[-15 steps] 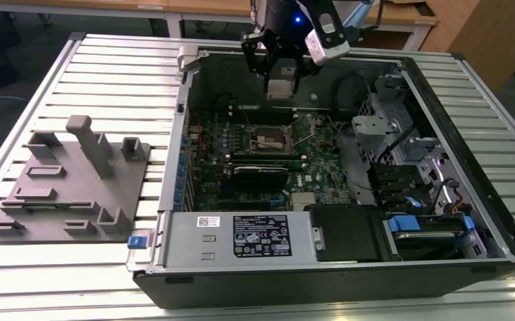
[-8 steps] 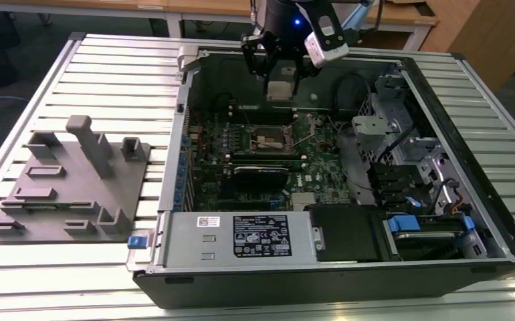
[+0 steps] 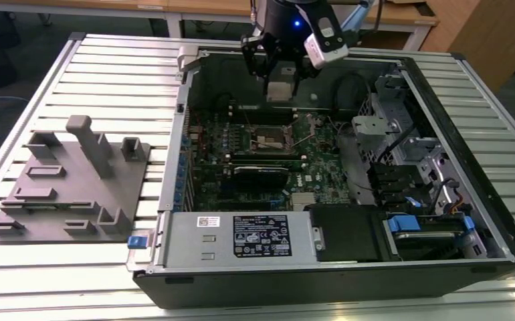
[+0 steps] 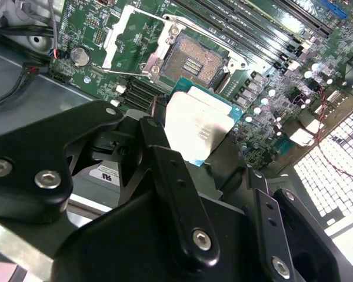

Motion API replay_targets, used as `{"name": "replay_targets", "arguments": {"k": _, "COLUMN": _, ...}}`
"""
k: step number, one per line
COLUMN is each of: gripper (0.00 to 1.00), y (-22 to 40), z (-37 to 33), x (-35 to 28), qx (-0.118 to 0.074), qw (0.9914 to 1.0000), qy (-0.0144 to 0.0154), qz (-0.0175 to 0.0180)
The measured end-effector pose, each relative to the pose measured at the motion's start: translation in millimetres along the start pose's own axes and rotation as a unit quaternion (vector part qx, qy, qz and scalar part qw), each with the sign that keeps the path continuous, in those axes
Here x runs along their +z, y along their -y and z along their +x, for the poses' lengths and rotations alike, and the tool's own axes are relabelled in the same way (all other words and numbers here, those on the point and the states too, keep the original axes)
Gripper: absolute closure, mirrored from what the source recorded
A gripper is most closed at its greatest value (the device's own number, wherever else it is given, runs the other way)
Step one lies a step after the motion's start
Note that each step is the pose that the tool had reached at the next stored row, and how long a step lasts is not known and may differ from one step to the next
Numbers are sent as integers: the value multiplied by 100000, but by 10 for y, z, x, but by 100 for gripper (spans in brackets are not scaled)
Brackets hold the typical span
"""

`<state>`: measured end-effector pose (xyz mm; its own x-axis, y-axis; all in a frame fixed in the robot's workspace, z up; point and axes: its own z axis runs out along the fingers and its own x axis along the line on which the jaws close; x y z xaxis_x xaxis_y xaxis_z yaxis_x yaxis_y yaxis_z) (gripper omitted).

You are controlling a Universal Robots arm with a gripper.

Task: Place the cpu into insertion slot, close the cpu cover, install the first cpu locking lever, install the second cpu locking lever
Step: 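Place the cpu into insertion slot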

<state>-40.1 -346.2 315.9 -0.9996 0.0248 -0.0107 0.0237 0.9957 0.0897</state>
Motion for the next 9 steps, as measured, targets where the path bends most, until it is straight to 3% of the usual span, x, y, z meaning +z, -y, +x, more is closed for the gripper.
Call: {"name": "replay_targets", "arguments": {"k": 9, "gripper": 46, "y": 2, "z": 0, "x": 27, "qx": 0, "qw": 100000, "qy": -4, "qz": 9}}
